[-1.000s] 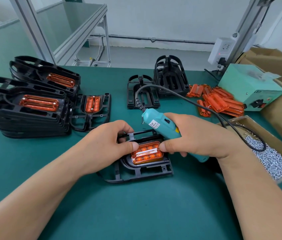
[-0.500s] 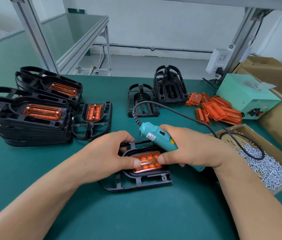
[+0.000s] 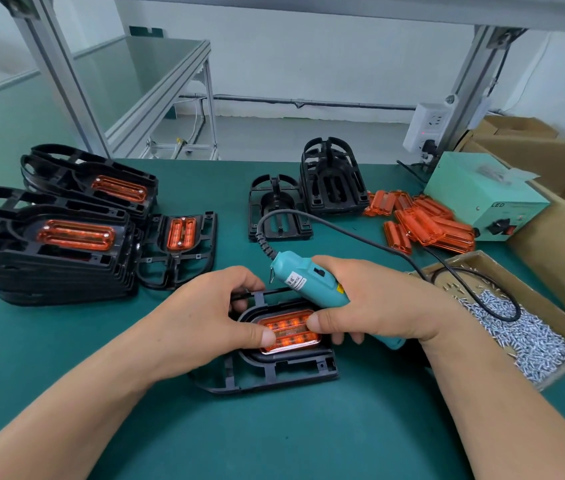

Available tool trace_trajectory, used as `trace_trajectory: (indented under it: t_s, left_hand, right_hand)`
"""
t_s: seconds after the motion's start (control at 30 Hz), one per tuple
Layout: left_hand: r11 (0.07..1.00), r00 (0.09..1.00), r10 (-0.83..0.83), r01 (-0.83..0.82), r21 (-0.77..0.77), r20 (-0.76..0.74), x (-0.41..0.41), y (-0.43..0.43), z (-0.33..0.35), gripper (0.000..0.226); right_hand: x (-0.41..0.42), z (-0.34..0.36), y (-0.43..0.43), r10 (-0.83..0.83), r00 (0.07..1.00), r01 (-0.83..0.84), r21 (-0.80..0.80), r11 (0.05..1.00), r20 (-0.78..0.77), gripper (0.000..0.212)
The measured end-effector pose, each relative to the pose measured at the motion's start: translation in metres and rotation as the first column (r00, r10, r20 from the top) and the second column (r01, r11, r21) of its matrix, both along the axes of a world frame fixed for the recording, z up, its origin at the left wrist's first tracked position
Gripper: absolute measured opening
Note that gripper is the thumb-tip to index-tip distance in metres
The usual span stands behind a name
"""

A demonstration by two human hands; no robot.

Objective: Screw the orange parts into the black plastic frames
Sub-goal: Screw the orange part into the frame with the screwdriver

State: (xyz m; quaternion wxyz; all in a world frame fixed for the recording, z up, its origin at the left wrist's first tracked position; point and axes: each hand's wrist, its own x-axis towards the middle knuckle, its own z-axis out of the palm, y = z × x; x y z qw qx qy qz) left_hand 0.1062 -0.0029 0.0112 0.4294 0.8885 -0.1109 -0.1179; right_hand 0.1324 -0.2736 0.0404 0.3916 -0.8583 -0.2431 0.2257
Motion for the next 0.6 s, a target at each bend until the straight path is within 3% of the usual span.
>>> trace_trajectory:
  t_s: [0.37,0.6]
  left_hand:
    - [0.999,0.999,-0.043,0.043,0.026,-0.006,0.0015,0.0027,0.0014,0.035]
    - [0.994,1.000,0.021,-0.023,0.111,0.020,-0.0001,0.0007,0.0007,0.048]
  right_hand:
    - [0.0007,-0.0018,0.0048,-0.037,0.999,0.039,-0.040,0.998,0.033,0.041]
    - [0.0010,-0.0033,0.0050,-0.043,0.998,0.046,-0.063,0.997,0.049,0.041]
